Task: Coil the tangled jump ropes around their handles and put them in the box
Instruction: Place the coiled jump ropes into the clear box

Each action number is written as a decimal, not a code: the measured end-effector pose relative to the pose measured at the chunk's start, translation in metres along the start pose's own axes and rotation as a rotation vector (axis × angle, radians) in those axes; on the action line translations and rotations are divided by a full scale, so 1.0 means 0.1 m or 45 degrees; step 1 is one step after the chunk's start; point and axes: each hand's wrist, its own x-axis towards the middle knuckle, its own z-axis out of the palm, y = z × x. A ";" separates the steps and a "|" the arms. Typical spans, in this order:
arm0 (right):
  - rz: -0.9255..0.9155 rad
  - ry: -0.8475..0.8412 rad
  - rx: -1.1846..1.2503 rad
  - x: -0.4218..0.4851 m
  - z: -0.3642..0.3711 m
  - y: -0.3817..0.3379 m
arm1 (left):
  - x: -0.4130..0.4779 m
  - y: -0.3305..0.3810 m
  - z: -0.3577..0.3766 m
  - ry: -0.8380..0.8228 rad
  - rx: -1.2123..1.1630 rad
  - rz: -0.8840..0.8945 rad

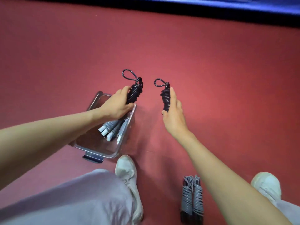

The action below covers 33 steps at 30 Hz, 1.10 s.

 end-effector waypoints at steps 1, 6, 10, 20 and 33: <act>0.007 -0.029 0.014 0.05 0.11 -0.08 | -0.02 -0.13 0.00 -0.025 -0.008 -0.027; 0.024 -0.192 0.132 0.20 0.65 -0.46 | -0.10 -0.75 0.08 -0.022 -0.019 -0.177; 0.020 -0.304 0.210 0.27 0.98 -0.65 | -0.10 -1.12 0.22 0.032 -0.046 -0.335; 0.186 -0.547 -0.083 0.23 1.78 -0.77 | -0.01 -1.60 0.58 -0.130 0.064 -0.455; 0.335 -0.865 -0.625 0.51 2.22 -0.72 | 0.09 -1.68 0.88 -0.217 0.183 -0.507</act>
